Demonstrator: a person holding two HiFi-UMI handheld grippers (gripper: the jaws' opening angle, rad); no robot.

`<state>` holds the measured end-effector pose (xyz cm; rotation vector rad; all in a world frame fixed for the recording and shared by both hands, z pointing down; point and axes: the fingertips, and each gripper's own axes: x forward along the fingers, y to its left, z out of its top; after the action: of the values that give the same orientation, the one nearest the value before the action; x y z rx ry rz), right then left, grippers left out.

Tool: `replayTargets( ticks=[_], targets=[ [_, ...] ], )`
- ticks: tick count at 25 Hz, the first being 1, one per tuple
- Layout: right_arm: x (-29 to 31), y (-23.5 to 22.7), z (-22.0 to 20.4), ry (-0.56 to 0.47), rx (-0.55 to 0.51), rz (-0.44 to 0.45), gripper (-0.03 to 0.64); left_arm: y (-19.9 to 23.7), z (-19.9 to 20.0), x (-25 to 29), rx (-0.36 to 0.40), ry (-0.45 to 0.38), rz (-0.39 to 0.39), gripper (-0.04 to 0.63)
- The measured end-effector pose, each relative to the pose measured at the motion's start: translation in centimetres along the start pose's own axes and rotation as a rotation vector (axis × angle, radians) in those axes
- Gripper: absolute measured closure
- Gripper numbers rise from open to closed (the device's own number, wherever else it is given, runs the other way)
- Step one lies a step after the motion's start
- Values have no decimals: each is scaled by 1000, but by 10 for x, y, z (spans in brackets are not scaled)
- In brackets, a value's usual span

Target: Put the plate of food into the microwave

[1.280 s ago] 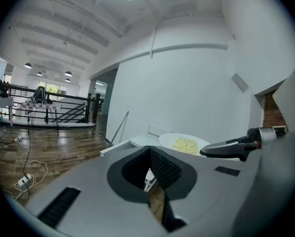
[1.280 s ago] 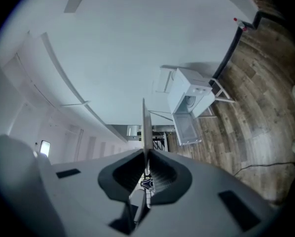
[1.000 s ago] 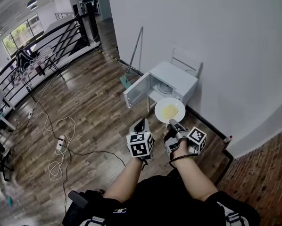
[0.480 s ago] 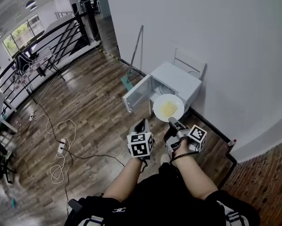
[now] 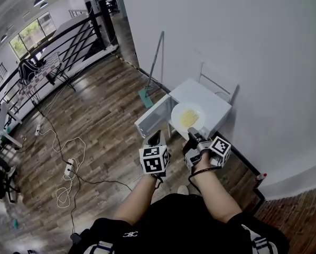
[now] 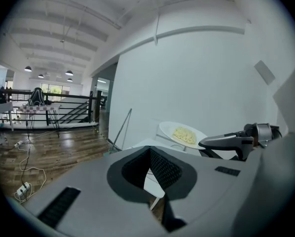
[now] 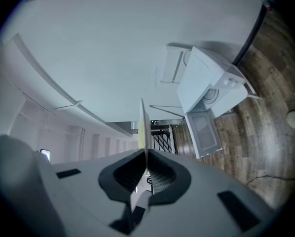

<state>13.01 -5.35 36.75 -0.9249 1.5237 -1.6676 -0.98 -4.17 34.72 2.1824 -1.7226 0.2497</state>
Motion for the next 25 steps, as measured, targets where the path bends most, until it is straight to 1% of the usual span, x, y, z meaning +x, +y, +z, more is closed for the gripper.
replayTargets(
  ticks=[6, 10, 13, 17, 21, 25],
  targets=[
    [33, -9, 24, 39, 19, 10, 591, 0, 0, 34, -4, 8, 31, 597],
    [65, -16, 48, 64, 34, -14, 591, 3, 4, 68, -5, 24, 58, 597],
    [79, -23, 53, 81, 53, -26, 591, 7, 5, 79, -16, 36, 72, 597],
    [90, -46, 59, 89, 68, -63, 591, 10, -1, 92, -24, 60, 74, 597],
    [101, -52, 60, 85, 71, -72, 591, 19, -8, 104, -41, 71, 77, 597],
    [109, -61, 67, 63, 65, -98, 591, 23, -12, 124, -50, 89, 44, 597]
  ],
)
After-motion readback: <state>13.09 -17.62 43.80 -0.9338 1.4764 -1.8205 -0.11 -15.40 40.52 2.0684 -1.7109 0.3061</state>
